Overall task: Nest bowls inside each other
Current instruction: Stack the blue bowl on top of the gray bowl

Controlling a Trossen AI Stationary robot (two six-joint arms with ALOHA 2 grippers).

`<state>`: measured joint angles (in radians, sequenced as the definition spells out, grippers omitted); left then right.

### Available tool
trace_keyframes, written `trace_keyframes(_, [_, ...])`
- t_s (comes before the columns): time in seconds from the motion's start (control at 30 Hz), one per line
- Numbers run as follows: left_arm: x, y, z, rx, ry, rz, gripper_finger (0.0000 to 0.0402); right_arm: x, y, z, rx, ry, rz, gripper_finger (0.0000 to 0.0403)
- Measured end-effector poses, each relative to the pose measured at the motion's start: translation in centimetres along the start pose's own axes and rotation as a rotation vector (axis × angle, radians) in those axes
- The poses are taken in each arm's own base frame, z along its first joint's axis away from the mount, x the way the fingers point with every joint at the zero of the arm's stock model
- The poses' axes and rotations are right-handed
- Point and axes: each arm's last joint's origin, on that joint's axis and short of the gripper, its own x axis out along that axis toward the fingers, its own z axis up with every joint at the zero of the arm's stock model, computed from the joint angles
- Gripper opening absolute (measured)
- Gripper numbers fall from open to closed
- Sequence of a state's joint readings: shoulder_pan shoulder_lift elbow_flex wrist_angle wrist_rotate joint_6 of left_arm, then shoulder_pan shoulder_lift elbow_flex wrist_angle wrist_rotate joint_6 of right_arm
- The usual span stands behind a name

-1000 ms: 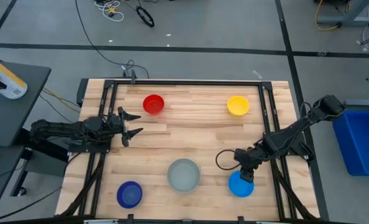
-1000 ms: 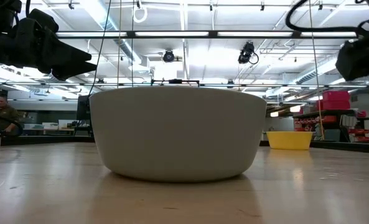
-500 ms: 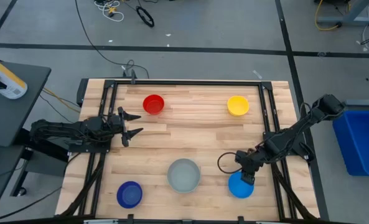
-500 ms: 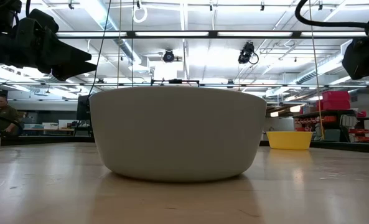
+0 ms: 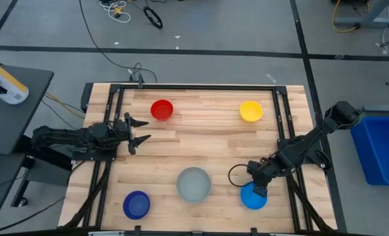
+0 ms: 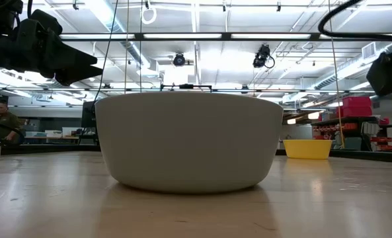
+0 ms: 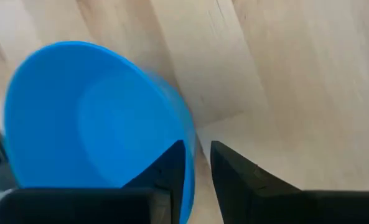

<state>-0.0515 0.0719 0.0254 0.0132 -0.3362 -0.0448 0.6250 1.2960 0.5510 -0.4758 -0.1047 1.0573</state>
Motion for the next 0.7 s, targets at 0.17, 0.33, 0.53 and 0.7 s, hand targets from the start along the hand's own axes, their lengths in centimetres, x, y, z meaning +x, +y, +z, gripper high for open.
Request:
trace_keyframes(0.17, [0.0,0.0,0.0,0.0,0.0,0.0,0.0294,1.0,0.6,0.3,-0.096,-0.07,0.001,0.001])
trace_keyframes(0.33, [0.0,0.0,0.0,0.0,0.0,0.0,0.0294,1.0,1.3,1.2,-0.208,-0.289,-0.034,0.0005])
trace_keyframes(0.53, [0.0,0.0,0.0,0.0,0.0,0.0,0.0294,0.4,1.8,1.6,-0.325,-0.644,-0.232,0.0004])
trace_keyframes(0.7, [0.0,0.0,0.0,0.0,0.0,0.0,0.0294,-0.3,2.0,1.3,-0.355,-0.955,-0.478,0.0002])
